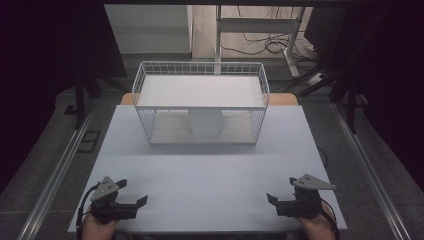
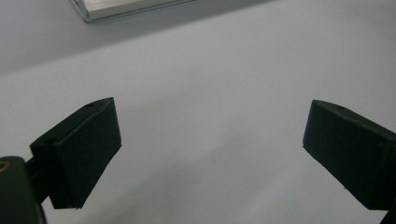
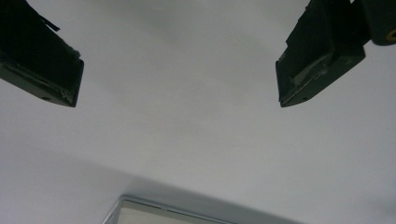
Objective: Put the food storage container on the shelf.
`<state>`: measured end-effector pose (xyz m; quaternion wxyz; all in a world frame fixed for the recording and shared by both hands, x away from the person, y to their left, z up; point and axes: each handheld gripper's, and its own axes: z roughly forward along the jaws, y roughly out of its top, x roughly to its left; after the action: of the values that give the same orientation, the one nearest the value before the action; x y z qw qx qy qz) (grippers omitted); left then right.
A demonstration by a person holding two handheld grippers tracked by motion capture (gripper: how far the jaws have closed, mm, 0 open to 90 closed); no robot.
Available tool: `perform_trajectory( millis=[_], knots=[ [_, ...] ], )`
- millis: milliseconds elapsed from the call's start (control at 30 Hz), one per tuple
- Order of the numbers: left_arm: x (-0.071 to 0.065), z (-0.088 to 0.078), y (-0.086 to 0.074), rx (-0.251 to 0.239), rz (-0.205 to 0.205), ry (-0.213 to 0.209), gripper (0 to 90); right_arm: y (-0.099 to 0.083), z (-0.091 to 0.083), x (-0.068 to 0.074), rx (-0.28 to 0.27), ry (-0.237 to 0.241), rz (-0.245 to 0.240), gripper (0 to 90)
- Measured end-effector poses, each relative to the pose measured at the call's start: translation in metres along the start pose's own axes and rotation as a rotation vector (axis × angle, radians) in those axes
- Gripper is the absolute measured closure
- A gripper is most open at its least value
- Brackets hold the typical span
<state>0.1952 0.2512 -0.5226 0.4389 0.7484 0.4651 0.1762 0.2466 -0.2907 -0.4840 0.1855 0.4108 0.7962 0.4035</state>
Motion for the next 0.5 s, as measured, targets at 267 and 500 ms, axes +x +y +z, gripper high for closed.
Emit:
perform_trajectory(
  millis=[267, 500],
  knots=[
    [0.003, -0.009, -0.007, -0.004, -0.02, 0.015, 3.6, -0.012, -0.004, -0.004, 0.022, -0.017, 0.015, 0.8],
    [0.005, -0.011, -0.009, -0.009, -0.038, 0.015, 3.6, -0.017, -0.005, -0.005, 0.025, -0.021, 0.016, 0.9]
  ],
)
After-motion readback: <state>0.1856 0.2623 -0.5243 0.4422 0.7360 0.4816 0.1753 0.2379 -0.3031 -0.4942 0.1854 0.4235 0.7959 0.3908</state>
